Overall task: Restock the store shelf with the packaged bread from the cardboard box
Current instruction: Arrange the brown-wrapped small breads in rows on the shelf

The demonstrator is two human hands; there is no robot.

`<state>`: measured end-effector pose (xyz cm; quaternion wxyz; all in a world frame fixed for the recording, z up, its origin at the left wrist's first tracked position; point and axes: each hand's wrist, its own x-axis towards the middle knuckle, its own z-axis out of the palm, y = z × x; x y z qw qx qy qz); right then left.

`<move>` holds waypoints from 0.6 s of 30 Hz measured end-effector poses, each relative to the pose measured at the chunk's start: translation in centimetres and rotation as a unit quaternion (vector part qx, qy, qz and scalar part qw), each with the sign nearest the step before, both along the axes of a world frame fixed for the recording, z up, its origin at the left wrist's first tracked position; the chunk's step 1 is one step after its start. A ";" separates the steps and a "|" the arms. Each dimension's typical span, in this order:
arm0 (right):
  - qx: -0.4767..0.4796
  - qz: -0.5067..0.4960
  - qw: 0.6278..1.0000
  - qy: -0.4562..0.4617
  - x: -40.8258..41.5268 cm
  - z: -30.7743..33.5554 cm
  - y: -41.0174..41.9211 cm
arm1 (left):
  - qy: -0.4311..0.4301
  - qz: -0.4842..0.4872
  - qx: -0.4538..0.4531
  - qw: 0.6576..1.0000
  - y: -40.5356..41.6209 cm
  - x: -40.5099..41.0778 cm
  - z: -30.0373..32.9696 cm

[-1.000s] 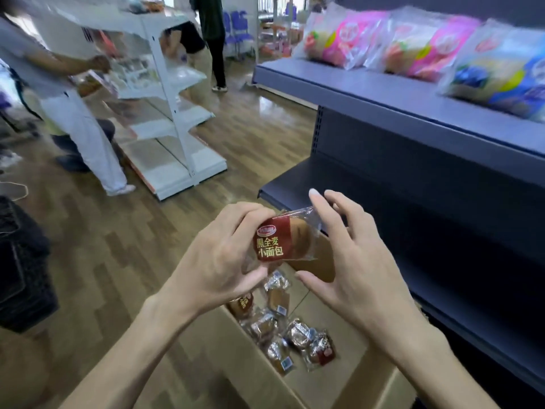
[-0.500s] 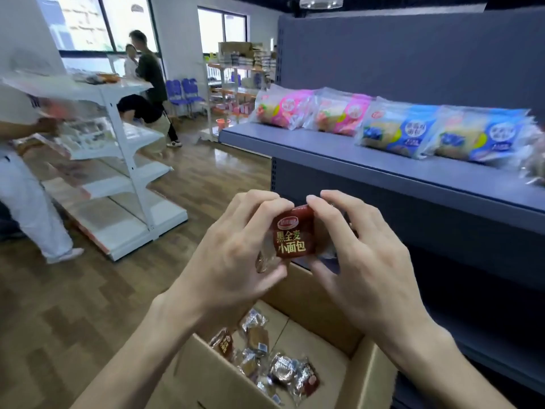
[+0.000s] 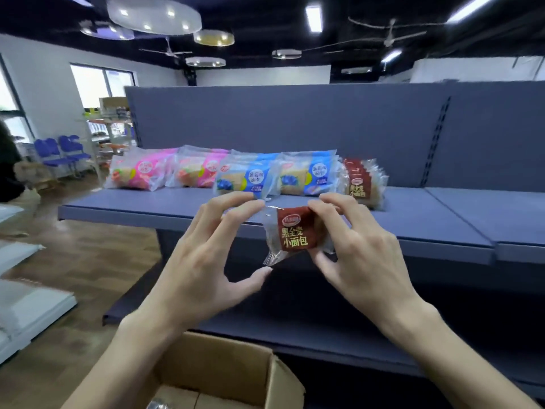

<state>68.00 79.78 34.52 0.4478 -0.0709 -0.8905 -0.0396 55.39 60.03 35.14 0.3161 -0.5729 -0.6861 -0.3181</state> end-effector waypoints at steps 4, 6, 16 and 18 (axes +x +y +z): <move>0.006 -0.041 0.999 -0.001 2.0 0.6 5.1 | -0.006 -0.053 0.015 0.998 6.6 0.9 0.6; 0.010 -0.057 0.998 -0.002 2.7 0.5 7.7 | -0.014 -0.083 0.018 0.996 10.1 1.1 0.9; 0.004 -0.127 0.991 -0.044 -0.2 0.5 19.3 | -0.079 -0.057 0.031 0.995 24.2 -3.2 1.1; 0.012 -0.138 0.989 -0.048 -1.1 0.6 20.5 | -0.089 -0.048 0.025 0.995 25.7 -4.2 0.4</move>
